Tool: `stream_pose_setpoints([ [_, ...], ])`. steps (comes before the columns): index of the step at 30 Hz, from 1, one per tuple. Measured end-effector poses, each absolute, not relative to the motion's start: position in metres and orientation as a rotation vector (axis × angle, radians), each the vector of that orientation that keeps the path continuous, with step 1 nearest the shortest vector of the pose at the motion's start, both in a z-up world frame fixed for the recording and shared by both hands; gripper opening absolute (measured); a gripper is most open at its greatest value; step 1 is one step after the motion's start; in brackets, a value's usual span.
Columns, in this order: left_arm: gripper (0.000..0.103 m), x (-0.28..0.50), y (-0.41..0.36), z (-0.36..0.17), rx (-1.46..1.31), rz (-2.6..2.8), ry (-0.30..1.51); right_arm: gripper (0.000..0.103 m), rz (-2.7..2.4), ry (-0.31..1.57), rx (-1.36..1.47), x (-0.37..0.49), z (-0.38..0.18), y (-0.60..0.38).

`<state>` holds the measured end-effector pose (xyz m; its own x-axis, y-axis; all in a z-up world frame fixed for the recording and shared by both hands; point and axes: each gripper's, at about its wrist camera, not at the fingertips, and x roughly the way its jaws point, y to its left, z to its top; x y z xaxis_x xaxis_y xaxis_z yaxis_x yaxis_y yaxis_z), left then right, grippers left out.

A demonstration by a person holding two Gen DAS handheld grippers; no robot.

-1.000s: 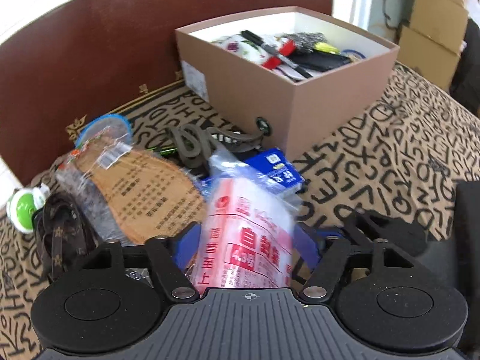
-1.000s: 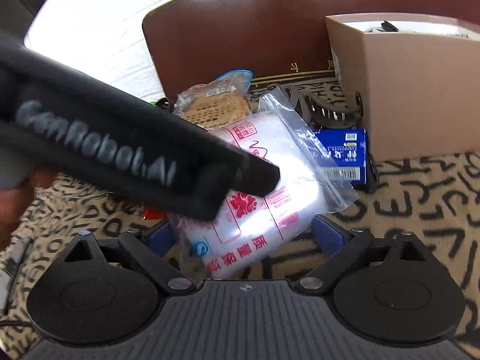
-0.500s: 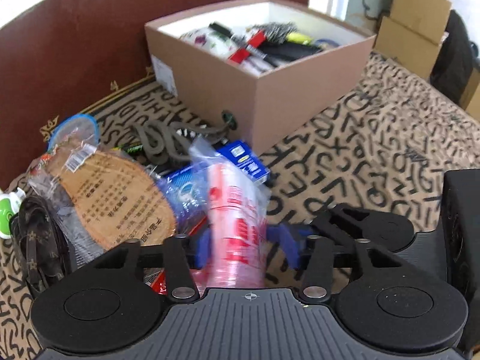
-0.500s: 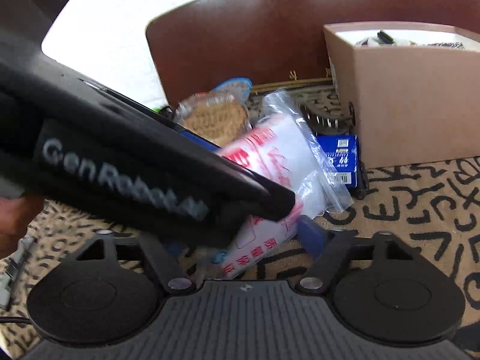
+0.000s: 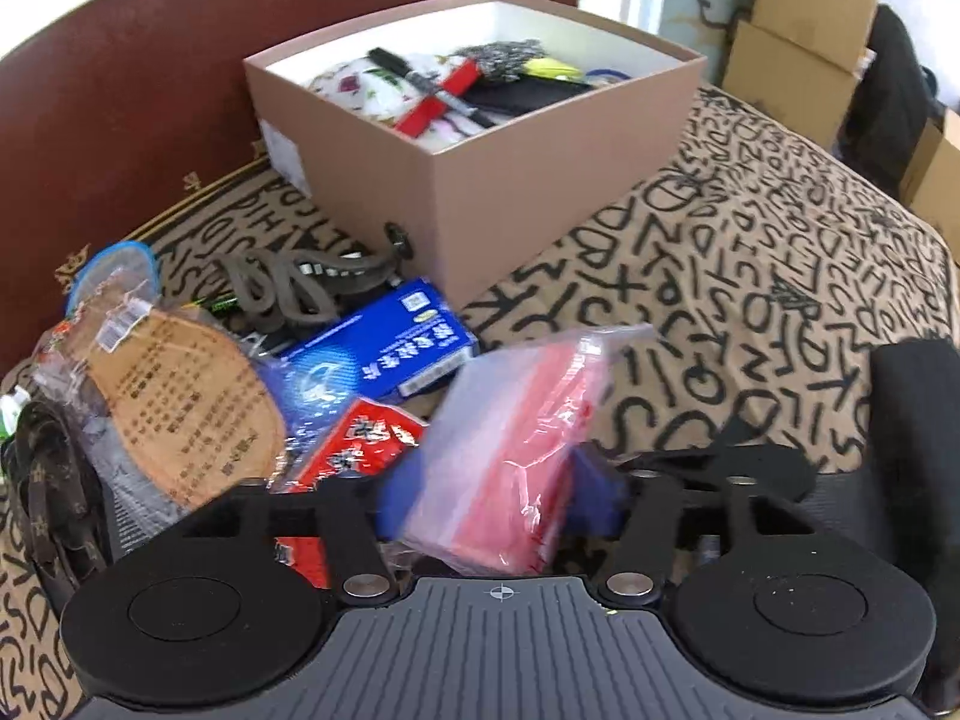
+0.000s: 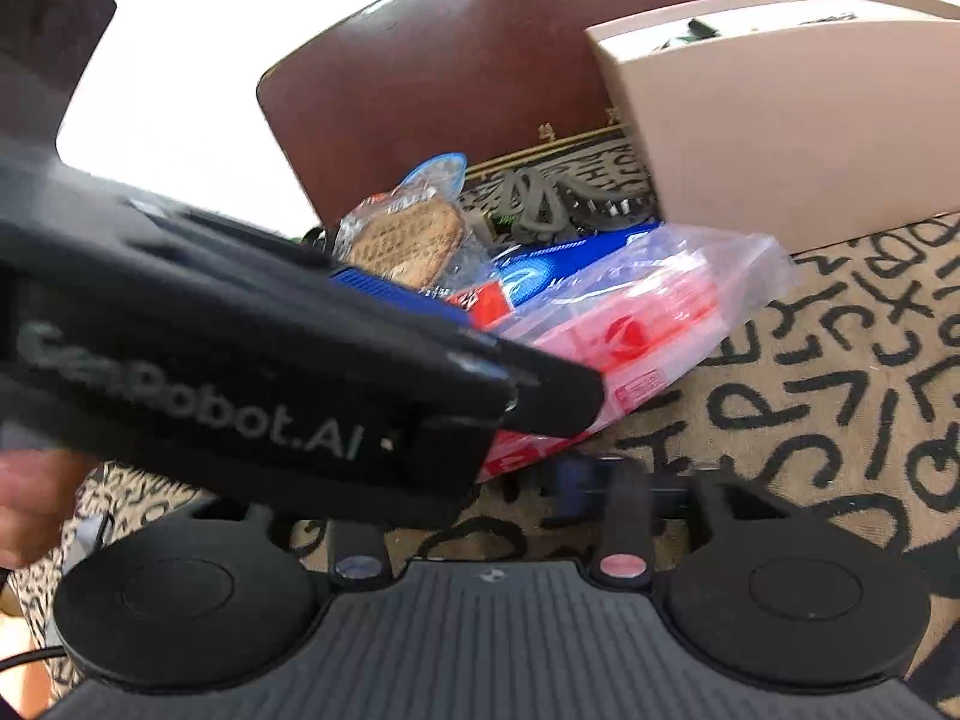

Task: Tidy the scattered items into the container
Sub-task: 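Lift the zip bag with the left gripper and pull it free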

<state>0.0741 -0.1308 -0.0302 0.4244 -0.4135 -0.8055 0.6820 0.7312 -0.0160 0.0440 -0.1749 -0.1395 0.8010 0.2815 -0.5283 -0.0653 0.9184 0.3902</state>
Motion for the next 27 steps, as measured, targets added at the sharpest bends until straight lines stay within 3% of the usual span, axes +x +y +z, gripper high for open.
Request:
stream_pose_setpoints([
  [1, 0.080, 0.076, -0.126, -0.030, 0.319, -0.697, 0.900, 0.071, 0.179, 0.611, 0.365, 0.043, -0.137, -0.175],
  [8, 0.079, 0.083, -0.115, -0.038, 0.259, -0.764, 0.977, 0.075, 0.186, 0.634, 0.441, 0.029, -0.134, -0.182],
  [13, 0.080, 0.074, -0.135, -0.047, 0.362, -0.813, 0.952, 0.086, 0.188, 0.650, 0.473, 0.019, -0.146, -0.187],
  [16, 0.081, 0.081, -0.126, -0.046, 0.300, -0.820, 0.978, 0.086, 0.174, 0.654, 0.510, 0.022, -0.147, -0.190],
  [21, 0.093, 0.093, -0.107, -0.050, 0.227, -0.776, 0.998, 0.087, 0.135, 0.633, 0.520, 0.029, -0.150, -0.198],
  [27, 0.096, 0.107, -0.126, -0.060, 0.241, -0.780, 1.008, 0.085, 0.090, 0.595, 0.473, 0.035, -0.154, -0.193],
])
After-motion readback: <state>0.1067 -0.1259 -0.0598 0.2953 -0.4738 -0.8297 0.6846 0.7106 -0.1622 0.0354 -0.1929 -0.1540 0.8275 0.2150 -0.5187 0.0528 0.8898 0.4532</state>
